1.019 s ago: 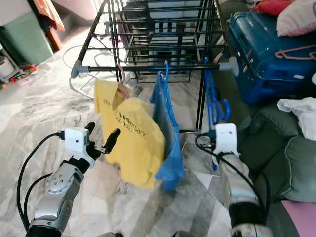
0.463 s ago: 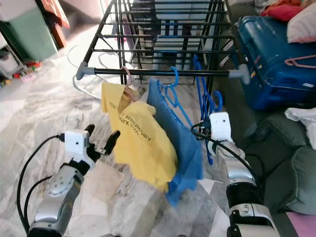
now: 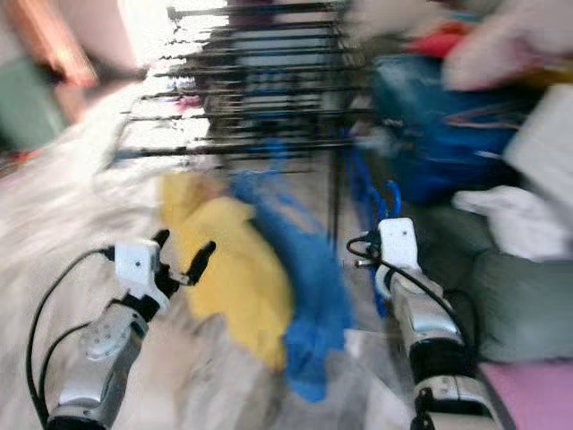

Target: Hang hanger

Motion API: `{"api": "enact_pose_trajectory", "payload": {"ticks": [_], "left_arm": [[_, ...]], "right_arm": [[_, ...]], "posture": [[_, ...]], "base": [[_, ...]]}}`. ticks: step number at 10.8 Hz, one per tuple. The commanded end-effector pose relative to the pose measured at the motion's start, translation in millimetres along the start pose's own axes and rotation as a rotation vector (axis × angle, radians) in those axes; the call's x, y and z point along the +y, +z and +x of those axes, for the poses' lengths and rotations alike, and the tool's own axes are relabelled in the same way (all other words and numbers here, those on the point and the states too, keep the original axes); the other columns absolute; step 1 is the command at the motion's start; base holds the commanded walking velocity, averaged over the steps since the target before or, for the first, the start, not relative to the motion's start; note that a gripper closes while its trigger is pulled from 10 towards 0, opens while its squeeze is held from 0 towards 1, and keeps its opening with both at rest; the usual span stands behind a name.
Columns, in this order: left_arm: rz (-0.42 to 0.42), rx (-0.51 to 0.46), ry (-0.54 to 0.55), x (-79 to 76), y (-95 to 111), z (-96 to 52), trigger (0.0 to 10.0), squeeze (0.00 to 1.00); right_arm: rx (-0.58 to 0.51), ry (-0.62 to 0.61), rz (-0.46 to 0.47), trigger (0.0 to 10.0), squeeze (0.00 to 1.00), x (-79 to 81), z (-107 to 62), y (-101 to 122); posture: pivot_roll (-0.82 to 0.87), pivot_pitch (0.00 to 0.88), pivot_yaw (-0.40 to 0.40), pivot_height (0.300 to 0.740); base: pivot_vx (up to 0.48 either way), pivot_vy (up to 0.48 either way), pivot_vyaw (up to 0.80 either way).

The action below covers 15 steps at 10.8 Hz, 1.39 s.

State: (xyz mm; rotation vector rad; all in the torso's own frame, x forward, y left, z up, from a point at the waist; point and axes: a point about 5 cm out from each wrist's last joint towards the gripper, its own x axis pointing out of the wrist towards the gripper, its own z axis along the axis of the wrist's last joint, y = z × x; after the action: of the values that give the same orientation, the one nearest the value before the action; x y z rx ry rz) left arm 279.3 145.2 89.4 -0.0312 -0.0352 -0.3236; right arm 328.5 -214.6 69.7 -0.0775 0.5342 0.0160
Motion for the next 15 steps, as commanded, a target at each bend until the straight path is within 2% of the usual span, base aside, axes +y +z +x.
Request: {"api": "enact_pose_trajectory", "payload": {"ticks": [1,4,6,9,11,13,15], "left_arm": [[0.015,0.010,-0.009,1.6,0,1.4,10.0,0.00],[0.021,0.043,0.007,0.1,-6,-1.1,10.0,0.00],[0.016,0.067,0.028,0.7,-11,-4.4,10.0,0.00],[0.032,0.090,0.035,2.5,-13,-8.1,10.0,0.00],[0.047,0.103,0.029,4.6,-12,-14.2,10.0,0.00],[0.079,0.133,0.026,13.8,-11,-28.9,10.0,0.00],[0.109,0.168,0.049,21.8,-9,-43.2,10.0,0.00]], "right_arm": [[0.014,0.008,0.006,10.0,0.00,1.8,-0.2,-2],[0.028,0.049,-0.011,10.0,0.00,3.7,-3.5,-7],[0.037,0.172,-0.082,10.0,0.00,19.9,-6.6,-10],[0.023,0.203,-0.098,10.0,0.00,23.5,-6.2,-2],[-0.047,0.220,-0.138,10.0,0.00,25.8,-5.1,21],[-0.103,0.247,-0.125,10.0,0.00,33.1,5.0,56],[-0.127,0.254,-0.169,10.0,0.00,39.4,14.4,88]], "posture": [[-0.21,0.067,0.041,0.740],[-0.21,0.078,0.037,0.740],[-0.21,0.084,0.036,0.740],[-0.20,0.104,0.048,0.740],[-0.17,0.147,0.062,0.740],[-0.12,0.186,0.083,0.740],[-0.06,0.205,0.092,0.740]], "base": [[0.405,0.000,0.00],[0.117,0.000,0.00],[0.000,0.000,0.00],[0.000,0.000,0.00],[0.000,0.000,0.00],[0.000,0.000,0.00],[0.000,0.000,0.00]]}}
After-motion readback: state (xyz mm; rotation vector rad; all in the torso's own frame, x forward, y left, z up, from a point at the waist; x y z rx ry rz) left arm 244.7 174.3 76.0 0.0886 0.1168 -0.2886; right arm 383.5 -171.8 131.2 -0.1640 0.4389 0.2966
